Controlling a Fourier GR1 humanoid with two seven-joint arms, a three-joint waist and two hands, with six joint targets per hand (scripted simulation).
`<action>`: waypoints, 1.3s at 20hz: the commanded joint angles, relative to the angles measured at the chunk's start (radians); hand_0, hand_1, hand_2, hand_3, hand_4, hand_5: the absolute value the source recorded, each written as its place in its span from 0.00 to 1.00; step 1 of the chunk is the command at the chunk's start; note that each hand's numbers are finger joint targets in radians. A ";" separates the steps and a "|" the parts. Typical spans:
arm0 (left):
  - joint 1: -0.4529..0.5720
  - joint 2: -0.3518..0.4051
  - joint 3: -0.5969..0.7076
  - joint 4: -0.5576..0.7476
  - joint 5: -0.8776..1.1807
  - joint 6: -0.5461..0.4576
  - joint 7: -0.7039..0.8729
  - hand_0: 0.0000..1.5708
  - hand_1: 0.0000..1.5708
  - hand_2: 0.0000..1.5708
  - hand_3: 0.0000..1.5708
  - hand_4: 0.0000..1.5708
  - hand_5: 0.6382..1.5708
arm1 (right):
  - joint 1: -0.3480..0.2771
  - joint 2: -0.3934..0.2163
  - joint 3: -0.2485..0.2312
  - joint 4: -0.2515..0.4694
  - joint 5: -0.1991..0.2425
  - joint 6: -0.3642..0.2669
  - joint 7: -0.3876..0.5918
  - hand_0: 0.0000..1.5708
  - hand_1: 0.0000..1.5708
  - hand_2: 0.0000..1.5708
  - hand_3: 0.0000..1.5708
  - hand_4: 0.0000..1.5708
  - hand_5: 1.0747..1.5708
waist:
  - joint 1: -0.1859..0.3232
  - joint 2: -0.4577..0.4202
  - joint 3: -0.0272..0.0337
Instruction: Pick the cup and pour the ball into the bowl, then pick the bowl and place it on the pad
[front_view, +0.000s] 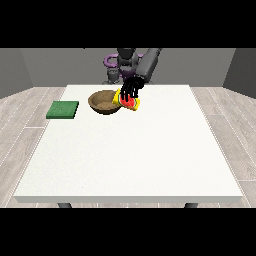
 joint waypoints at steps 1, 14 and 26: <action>-0.050 -0.103 -0.140 0.074 -0.179 -0.039 0.164 0.83 0.83 0.89 0.90 0.61 0.89 | -0.002 0.001 -0.013 0.085 0.010 0.006 -0.022 0.00 0.00 0.00 0.00 0.24 0.99 | 0.028 -0.047 0.0002; -0.081 -0.171 -0.427 0.037 -0.506 -0.384 0.374 0.95 0.95 1.00 1.00 0.67 0.94 | 0.046 0.009 -0.033 0.209 0.009 0.042 -0.074 0.00 0.00 0.00 0.00 0.25 0.99 | 0.069 -0.161 -0.0021; 0.129 -0.014 0.032 -0.197 0.008 -0.090 0.121 0.76 0.76 1.00 1.00 0.47 1.00 | 0.185 -0.018 -0.060 0.135 0.007 0.065 -0.067 0.00 0.00 0.00 0.00 0.23 0.99 | 0.138 -0.191 -0.0085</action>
